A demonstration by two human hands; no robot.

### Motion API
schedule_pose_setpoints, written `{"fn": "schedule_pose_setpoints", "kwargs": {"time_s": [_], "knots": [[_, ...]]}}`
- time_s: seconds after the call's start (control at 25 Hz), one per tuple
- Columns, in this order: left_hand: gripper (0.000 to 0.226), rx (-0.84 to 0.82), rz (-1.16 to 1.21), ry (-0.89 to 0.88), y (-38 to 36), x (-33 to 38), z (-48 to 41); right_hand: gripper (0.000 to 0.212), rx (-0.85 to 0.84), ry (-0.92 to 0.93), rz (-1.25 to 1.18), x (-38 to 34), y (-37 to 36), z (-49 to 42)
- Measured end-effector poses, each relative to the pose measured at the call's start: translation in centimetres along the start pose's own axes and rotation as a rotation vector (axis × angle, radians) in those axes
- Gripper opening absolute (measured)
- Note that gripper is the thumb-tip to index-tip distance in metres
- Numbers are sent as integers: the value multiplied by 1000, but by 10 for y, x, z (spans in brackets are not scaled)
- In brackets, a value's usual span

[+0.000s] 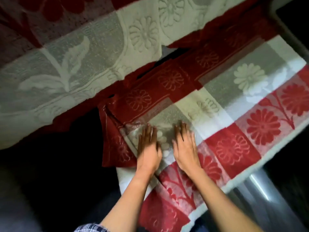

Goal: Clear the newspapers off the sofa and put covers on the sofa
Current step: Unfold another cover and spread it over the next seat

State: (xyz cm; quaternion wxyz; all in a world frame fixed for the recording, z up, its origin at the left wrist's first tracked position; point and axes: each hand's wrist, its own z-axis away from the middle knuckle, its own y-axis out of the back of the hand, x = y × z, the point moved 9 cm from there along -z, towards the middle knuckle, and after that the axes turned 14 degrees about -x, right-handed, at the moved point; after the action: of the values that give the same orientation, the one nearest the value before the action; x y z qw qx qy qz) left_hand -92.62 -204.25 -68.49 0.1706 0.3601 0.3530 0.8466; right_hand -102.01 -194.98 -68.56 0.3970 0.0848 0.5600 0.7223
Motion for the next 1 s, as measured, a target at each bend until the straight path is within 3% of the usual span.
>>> {"fn": "schedule_pose_setpoints", "kwargs": {"time_s": [0.24,0.36,0.52,0.64,0.76,1.0], "knots": [[43,19,-149,-202,-18,-13,77,50,113,-186,-246,-15,-50,117],[41,54,-127,-283,-27,-14,111,40,245,-279,-341,-20,-63,172],[26,149,-34,-263,-29,-24,152,24,472,-386,-326,-29,-65,239],[23,-22,-62,-424,-57,-28,183,18,452,-335,-290,-51,-83,264],[31,-207,-191,-604,-82,-42,201,29,336,-303,-310,-65,-112,277],[9,-119,-351,-659,-76,-33,216,20,422,-412,-304,-78,-118,289]]}}
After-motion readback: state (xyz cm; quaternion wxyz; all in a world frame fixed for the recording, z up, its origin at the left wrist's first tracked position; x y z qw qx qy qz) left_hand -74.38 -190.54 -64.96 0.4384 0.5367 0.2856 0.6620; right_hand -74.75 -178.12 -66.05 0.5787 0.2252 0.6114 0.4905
